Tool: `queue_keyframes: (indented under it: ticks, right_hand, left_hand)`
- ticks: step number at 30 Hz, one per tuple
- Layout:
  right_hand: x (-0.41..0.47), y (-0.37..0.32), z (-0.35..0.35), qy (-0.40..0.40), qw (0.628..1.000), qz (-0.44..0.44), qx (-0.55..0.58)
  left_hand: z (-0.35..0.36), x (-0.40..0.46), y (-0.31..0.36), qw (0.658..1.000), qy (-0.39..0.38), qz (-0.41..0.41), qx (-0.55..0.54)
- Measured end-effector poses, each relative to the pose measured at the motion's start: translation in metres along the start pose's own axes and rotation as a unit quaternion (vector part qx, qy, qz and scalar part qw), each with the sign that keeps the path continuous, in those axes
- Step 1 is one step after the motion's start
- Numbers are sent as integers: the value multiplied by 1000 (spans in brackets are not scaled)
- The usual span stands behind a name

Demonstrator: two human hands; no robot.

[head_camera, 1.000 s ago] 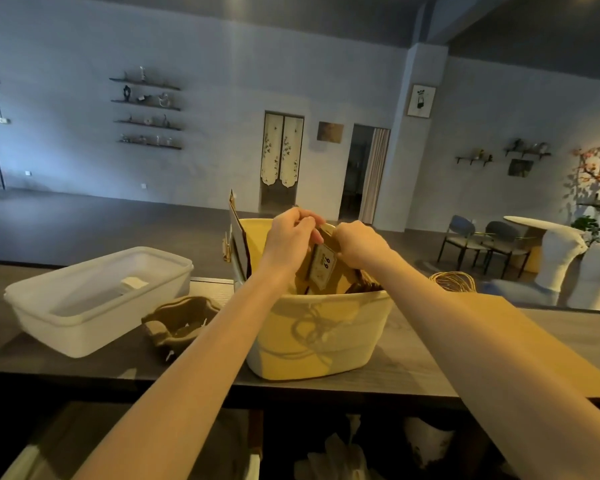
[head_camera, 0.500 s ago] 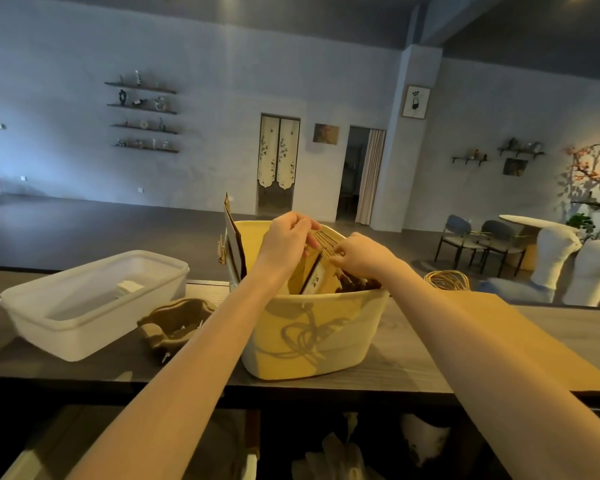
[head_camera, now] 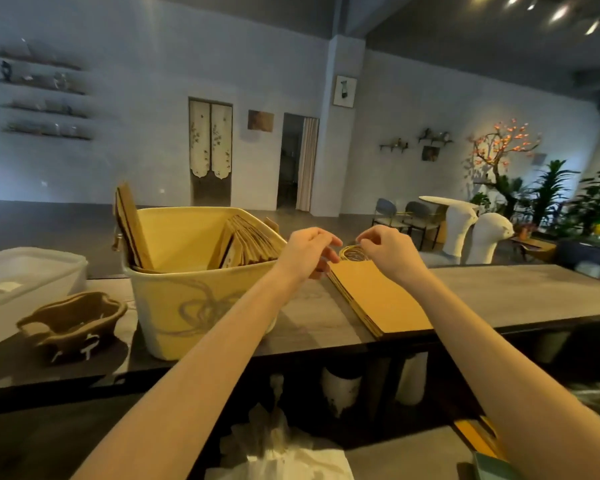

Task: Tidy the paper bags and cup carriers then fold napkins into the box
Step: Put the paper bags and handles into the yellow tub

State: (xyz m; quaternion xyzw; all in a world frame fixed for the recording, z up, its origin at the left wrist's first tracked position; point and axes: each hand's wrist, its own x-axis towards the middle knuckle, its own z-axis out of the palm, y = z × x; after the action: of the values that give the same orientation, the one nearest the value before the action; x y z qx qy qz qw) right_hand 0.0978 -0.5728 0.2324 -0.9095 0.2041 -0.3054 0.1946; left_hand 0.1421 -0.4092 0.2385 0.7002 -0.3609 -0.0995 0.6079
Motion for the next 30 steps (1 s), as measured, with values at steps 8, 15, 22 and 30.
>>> queue_keyframes:
  ticks: [8,15,22,30]
  right_hand:
    - [-11,101,-20,-23,989,137,-43]
    - [-10,170,-11,-109,948,284,-90]
    - [-11,195,-2,-137,933,319,-91]
    - [-8,196,-8,-87,931,355,-15]
  left_hand:
    - [79,22,-30,989,-51,-131,-34]
    - [118,46,-65,983,-21,-182,-15]
    - [139,55,-79,974,-15,-223,-34]
    - [141,62,-83,962,33,-251,-102]
